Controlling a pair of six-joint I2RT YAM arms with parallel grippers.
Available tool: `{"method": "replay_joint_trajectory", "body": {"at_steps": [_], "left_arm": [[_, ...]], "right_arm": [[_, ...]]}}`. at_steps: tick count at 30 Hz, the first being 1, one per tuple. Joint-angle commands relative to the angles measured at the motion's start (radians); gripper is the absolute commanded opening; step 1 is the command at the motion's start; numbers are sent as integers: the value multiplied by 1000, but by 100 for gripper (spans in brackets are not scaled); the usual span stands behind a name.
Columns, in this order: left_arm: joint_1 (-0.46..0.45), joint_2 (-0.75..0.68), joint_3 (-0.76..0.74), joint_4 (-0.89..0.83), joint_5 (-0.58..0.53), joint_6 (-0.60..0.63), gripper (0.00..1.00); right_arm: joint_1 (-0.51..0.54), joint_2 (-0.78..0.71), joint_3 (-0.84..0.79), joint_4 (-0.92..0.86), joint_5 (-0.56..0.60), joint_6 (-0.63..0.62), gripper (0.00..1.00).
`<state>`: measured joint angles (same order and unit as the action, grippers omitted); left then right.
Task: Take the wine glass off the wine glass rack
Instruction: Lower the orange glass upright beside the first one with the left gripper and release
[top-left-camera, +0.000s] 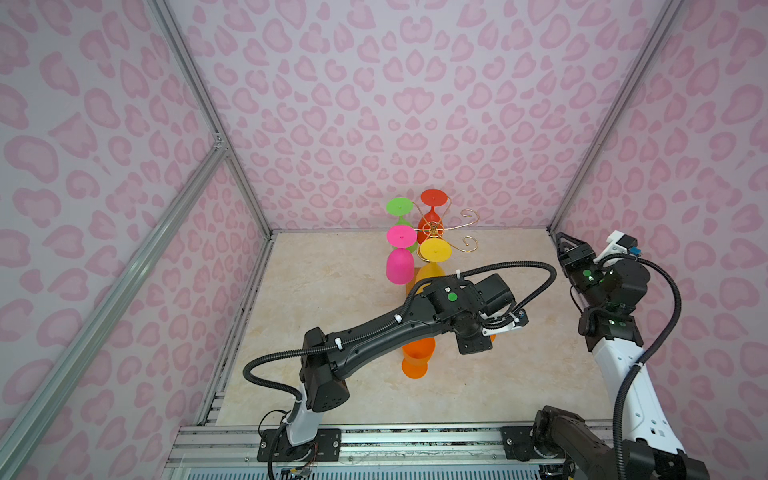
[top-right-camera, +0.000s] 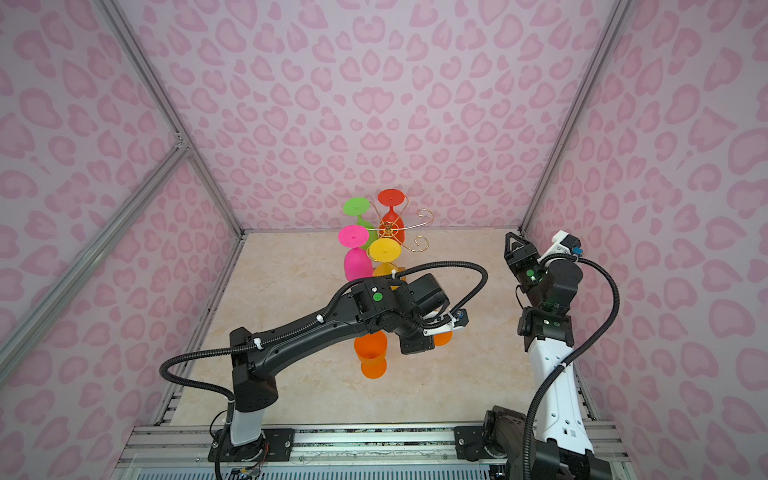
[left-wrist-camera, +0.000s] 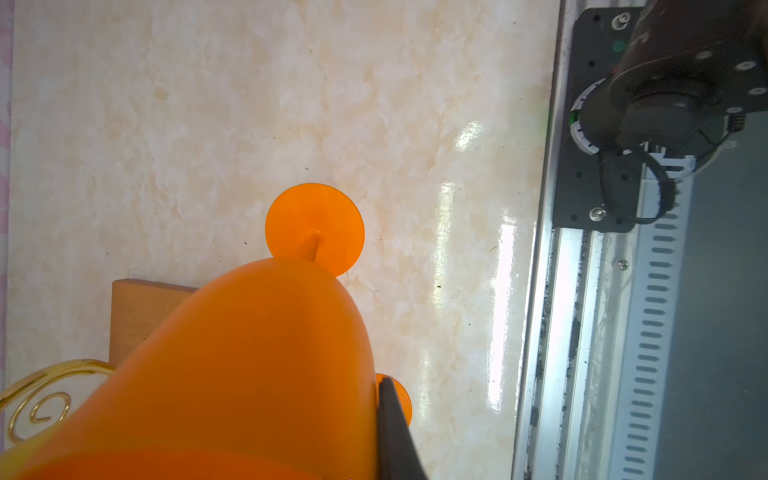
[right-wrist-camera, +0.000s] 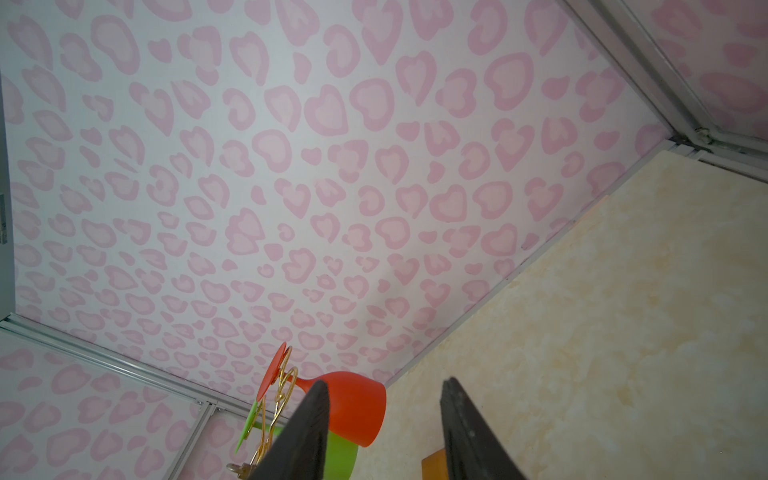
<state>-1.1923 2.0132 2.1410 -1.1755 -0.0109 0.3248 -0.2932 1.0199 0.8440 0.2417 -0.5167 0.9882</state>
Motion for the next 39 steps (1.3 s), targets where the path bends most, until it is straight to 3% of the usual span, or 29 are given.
{"method": "replay_joint_trajectory", "body": {"at_steps": [1,32,39], "left_arm": [[-2,33,8,-66,-14,14,2],[-10,161,5,-154,12,-1,6],[-10,160,7,-157,2,-4,22]], "right_arm": [[0,6,-9,28,-12,2,45],[-3,26,-27,53,-25,19,44],[-4,26,-27,50,-28,19,44]]}}
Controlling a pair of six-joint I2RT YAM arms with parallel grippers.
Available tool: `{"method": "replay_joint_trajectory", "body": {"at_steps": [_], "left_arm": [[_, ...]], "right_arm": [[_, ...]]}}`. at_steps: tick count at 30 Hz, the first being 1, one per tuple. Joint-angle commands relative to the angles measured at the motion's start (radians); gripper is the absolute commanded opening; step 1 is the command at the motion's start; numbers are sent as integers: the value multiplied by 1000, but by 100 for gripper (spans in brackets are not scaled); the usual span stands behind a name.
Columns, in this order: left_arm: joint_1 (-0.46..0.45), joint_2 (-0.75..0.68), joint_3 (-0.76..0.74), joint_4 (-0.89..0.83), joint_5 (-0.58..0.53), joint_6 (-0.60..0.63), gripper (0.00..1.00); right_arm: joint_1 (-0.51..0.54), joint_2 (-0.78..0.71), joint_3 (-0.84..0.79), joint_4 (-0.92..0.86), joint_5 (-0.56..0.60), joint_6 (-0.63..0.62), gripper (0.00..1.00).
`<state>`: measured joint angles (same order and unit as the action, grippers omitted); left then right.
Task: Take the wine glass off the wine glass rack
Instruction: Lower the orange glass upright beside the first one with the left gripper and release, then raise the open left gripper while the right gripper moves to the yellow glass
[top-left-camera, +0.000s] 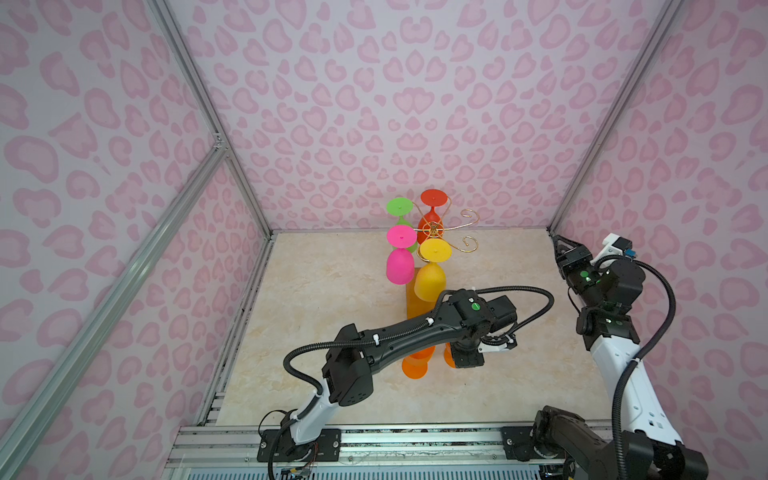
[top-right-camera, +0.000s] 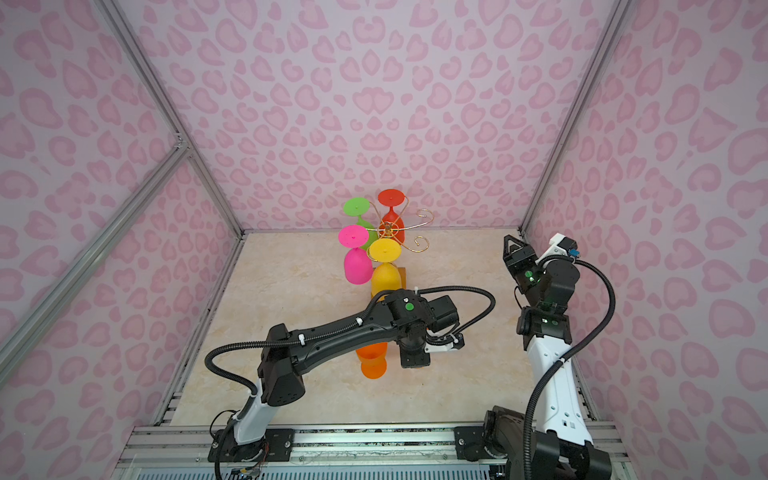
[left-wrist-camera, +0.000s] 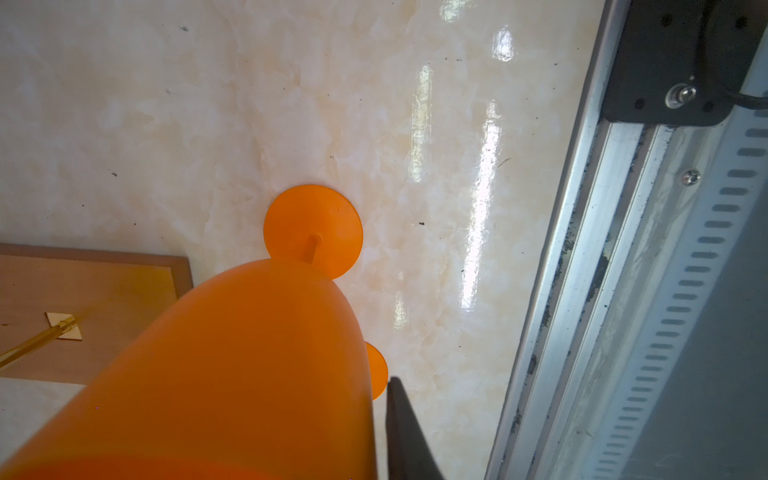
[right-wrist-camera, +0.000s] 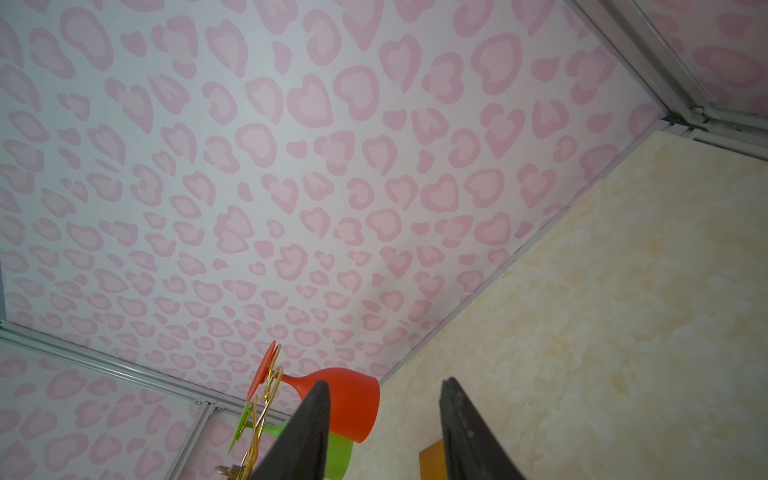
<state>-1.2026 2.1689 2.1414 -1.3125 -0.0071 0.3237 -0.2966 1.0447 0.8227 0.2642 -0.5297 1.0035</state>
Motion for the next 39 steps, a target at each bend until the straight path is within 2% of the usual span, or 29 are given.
{"method": "replay_joint_trajectory", "body": {"at_steps": [1,3,9,11,18,21,24,29,36,39], "left_arm": [[0,2,7,-19,-2,-3,25],[-1,-5,13,-18,-2,-4,30],[-5,-36,61,-18,-14,-13,56],[-6,-49,80,-17,-17,-15,62],[-11,-121,179,10,-55,-28,65],[-11,-166,239,68,-79,-51,65],[-11,-244,236,156,-76,-63,64],[-11,-407,95,331,-89,-55,62],[-5,-693,-222,642,-208,-21,62],[18,-809,-343,764,-255,-22,65]], "right_arm": [[-1,1,-5,29,-15,5,44],[-1,2,-5,30,-15,6,44],[-2,-2,1,29,-22,12,47],[-2,-3,6,26,-26,11,48],[20,-21,43,-8,-70,-8,51],[75,-33,96,-95,-90,-73,52],[140,-40,146,-159,-109,-121,53],[234,-36,225,-228,-140,-172,56],[354,-13,257,-226,-151,-180,57],[410,8,270,-236,-153,-188,58]]}}
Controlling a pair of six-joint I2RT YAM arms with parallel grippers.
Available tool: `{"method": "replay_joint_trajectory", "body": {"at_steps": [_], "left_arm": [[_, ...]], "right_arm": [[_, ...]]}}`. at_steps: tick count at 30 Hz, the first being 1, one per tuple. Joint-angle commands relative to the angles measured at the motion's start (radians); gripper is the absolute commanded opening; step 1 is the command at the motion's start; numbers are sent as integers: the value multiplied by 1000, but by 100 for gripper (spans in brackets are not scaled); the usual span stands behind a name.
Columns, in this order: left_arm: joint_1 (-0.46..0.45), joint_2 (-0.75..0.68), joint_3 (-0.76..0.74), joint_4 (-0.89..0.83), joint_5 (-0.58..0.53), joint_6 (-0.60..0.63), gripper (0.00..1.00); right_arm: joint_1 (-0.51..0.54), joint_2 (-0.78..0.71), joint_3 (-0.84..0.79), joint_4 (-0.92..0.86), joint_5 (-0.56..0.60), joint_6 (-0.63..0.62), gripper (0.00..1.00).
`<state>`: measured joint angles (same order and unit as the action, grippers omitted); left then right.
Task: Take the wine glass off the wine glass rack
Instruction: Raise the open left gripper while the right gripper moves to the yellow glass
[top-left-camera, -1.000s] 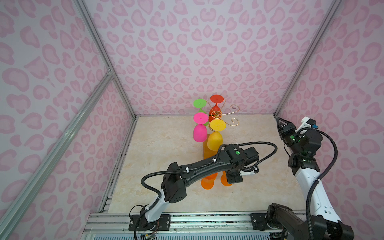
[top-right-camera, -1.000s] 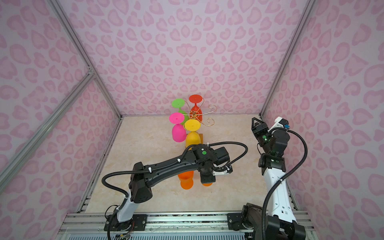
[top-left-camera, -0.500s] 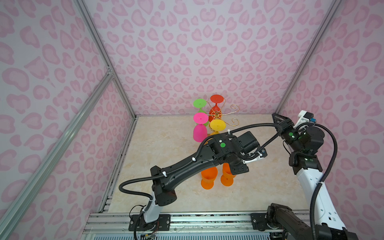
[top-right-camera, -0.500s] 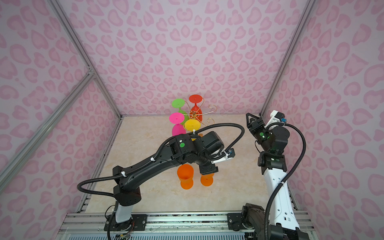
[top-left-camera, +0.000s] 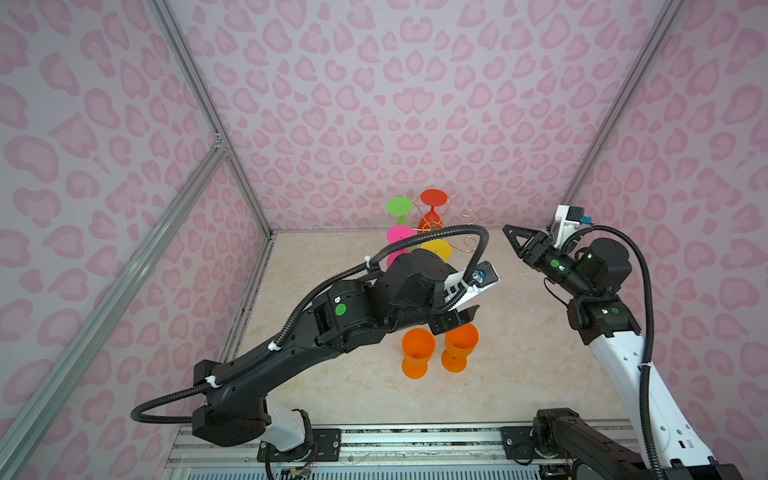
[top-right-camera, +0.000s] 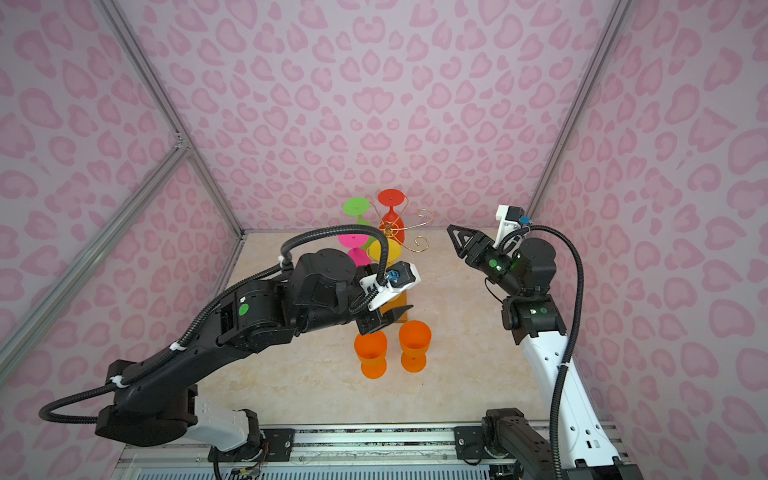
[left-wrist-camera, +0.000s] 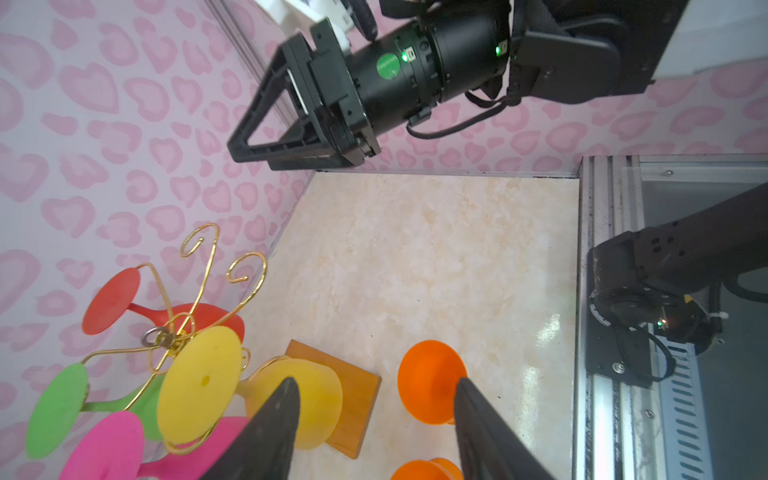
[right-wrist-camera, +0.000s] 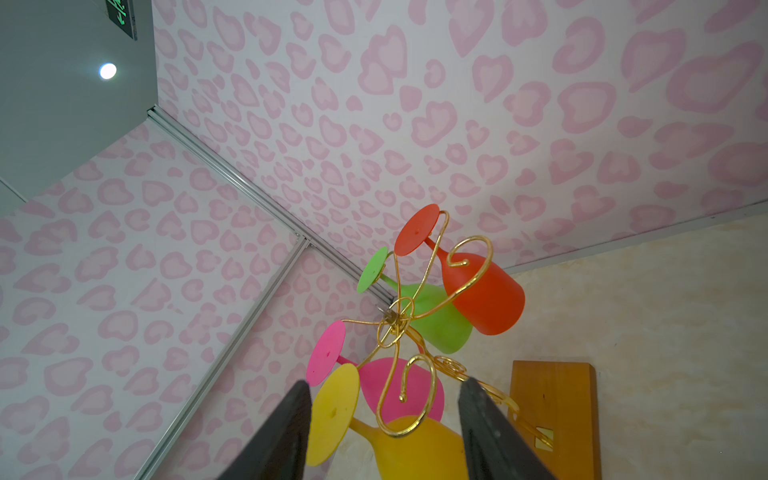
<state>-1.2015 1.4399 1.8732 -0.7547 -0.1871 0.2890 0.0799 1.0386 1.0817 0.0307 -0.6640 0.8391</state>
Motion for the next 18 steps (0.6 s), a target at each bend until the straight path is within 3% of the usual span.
{"method": "replay_joint_trajectory", "body": {"at_steps": [1,3,10,18], "left_arm": [[31,-112,-106,238,-89,6,68],[79,-173,-163,272,-80,-22,72],[257,-328,-338,362,-84,-112,73],[419,-379,-457,418,-72,-212,74]], "right_arm": [[52,20,16,-7,-19,-28,58],[93,38,30,-20,-14,-41,58],[221,107,126,-122,4,-124,58],[295,202,195,-221,21,-182,59]]}}
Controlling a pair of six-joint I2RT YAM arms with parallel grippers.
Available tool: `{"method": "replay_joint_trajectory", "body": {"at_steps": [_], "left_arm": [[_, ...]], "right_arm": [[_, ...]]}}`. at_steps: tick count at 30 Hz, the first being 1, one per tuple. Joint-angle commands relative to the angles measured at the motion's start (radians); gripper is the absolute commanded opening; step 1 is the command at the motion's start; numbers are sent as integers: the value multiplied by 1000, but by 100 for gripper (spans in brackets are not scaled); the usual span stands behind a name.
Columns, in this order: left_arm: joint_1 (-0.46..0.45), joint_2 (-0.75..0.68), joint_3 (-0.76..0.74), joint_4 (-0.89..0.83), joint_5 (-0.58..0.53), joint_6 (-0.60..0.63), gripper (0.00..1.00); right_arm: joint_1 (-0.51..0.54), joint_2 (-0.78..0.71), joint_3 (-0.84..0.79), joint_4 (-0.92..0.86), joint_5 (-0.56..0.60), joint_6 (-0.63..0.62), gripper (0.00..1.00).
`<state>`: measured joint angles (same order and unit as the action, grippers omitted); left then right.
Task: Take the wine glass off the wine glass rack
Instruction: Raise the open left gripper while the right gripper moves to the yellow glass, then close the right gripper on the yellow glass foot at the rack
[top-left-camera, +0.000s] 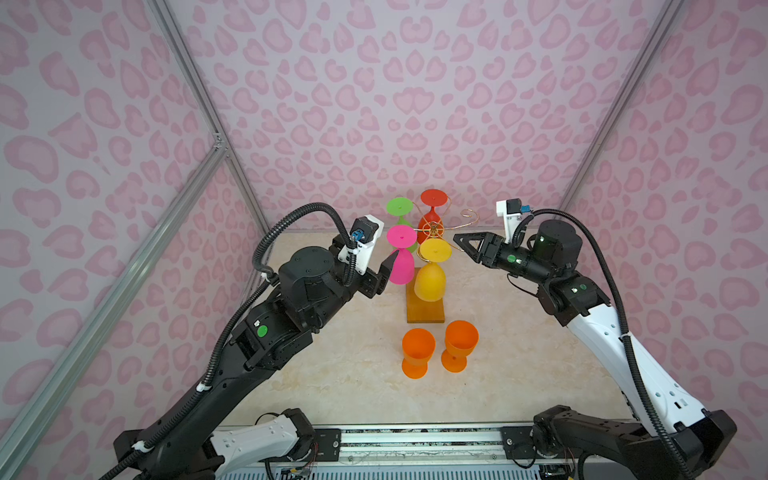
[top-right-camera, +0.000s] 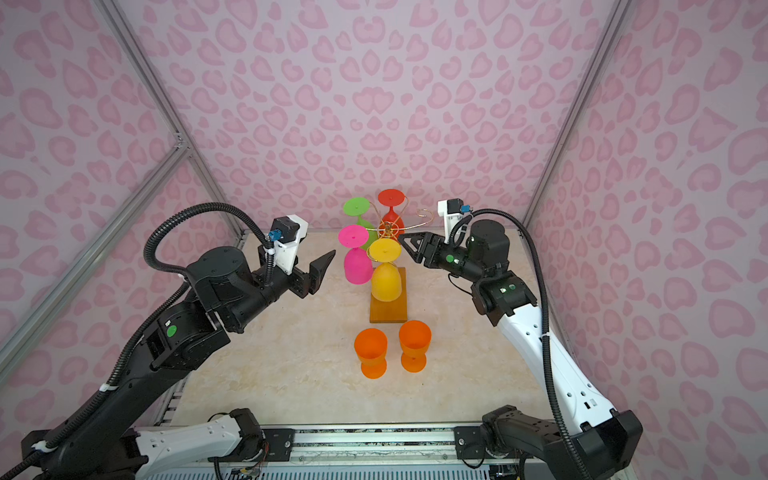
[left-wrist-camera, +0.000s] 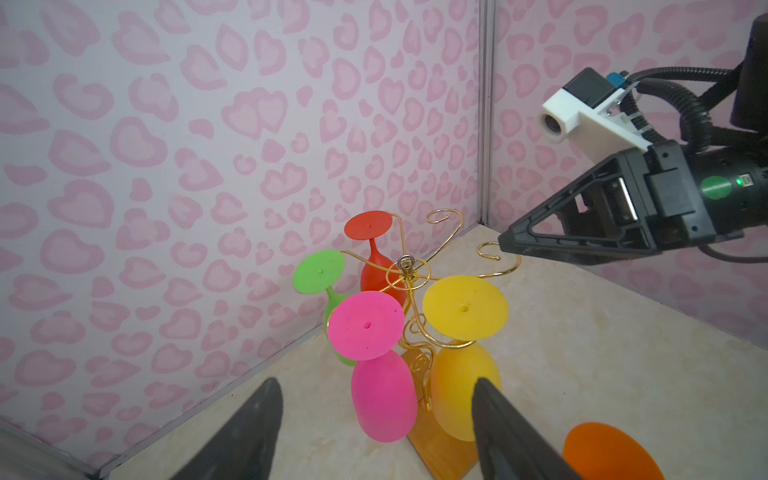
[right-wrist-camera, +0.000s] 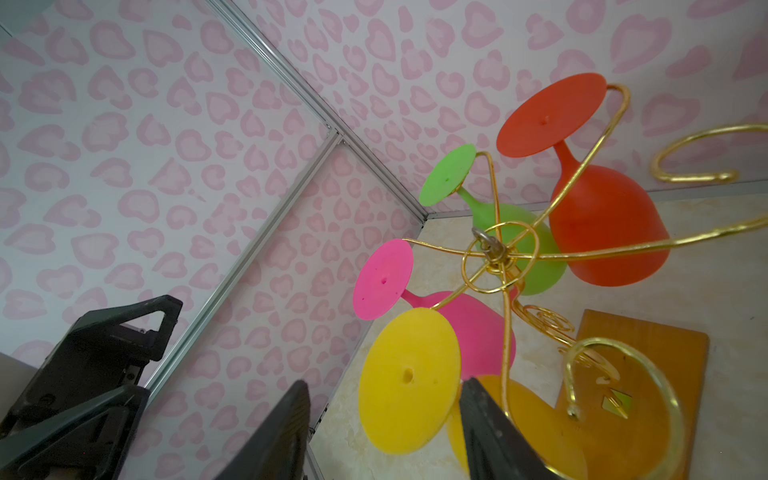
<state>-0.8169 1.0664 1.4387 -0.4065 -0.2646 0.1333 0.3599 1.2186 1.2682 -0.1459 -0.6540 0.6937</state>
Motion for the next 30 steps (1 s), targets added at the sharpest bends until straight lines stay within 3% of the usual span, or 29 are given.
{"method": "replay_joint_trajectory", "body": {"at_steps": [1,15,30], "left_arm": [[48,-3,-31,72,11,-64,75],[125,0,-65,80,111,-112,75],[137,-2,-81,86,139,-113,75]], "right_arm": [[21,31,10,-44,11,-37,59],[51,89,18,-30,24,-25,58],[59,114,36,-26,16,-13,31]]}}
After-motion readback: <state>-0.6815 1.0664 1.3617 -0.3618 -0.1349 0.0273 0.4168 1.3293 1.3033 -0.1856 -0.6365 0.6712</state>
